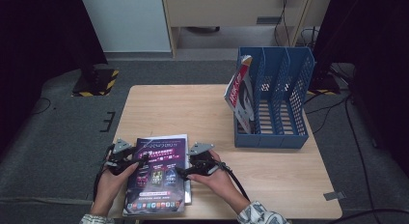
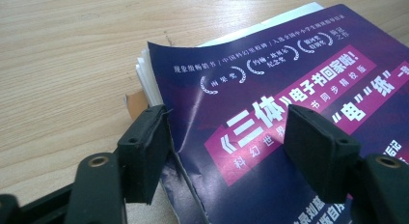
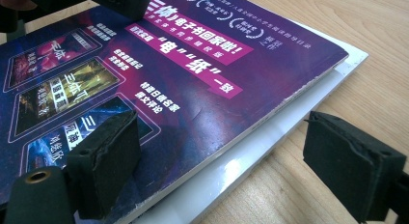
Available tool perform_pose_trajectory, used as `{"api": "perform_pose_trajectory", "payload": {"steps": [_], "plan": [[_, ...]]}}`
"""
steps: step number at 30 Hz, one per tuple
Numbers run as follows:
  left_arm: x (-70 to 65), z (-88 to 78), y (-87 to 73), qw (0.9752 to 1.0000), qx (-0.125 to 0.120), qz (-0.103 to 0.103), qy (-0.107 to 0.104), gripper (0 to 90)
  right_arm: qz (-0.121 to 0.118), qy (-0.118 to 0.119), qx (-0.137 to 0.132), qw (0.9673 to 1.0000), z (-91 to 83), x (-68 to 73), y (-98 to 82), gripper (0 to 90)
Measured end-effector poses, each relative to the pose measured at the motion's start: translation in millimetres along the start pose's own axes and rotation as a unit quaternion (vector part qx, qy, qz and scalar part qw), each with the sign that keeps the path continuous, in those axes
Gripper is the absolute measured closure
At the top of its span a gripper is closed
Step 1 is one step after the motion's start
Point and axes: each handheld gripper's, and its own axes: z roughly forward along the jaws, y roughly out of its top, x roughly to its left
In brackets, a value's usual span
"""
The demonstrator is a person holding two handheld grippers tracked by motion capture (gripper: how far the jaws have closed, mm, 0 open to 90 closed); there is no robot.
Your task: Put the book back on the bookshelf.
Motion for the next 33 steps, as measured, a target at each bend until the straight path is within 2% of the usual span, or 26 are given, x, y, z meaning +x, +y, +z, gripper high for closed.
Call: {"api": "perform_pose_trajectory", "payload": {"steps": [7,16,23,24,27,29,31,33], "plan": [[-3.4,-1.5,2.3,0.9999,-0.004,0.01,-0.003,31.8,0.002,-0.003,0.0,1.0,0.3,-1.3,-0.7,9.1],[-9.7,2.1,4.0,0.9996,-0.002,0.029,-0.004,29.2,0.01,0.008,0.006,0.9999,1.2,-1.5,-1.7,7.1],[-12.1,4.2,5.1,0.9993,0.003,0.038,-0.002,27.7,0.027,0.011,0.009,0.9995,3.7,-5.2,-3.6,1.1],[-12.6,4.5,5.5,0.9992,0.005,0.04,-0.002,27.1,0.037,0.017,0.009,0.9991,4.7,-6.5,-4.2,1.1],[-13.8,5.8,6.0,0.999,0.004,0.045,-0.003,28.0,0.042,0.025,0.01,0.9988,5.6,-7.9,-4.7,1.1],[-15.8,7.9,7.0,0.9988,-0.004,0.045,-0.016,29.5,0.045,0.037,0.011,0.9982,6.9,-8.2,-5.2,1.1],[-20.1,10.7,8.6,0.9984,0.002,0.057,-0.008,28.5,0.057,0.045,0.017,0.9972,7.5,-9.2,-5.9,0.3],[-21.2,11.4,9.5,0.9983,0.003,0.057,-0.007,28.4,0.06,0.047,0.018,0.9969,7.5,-10.3,-6.2,0.3]]}}
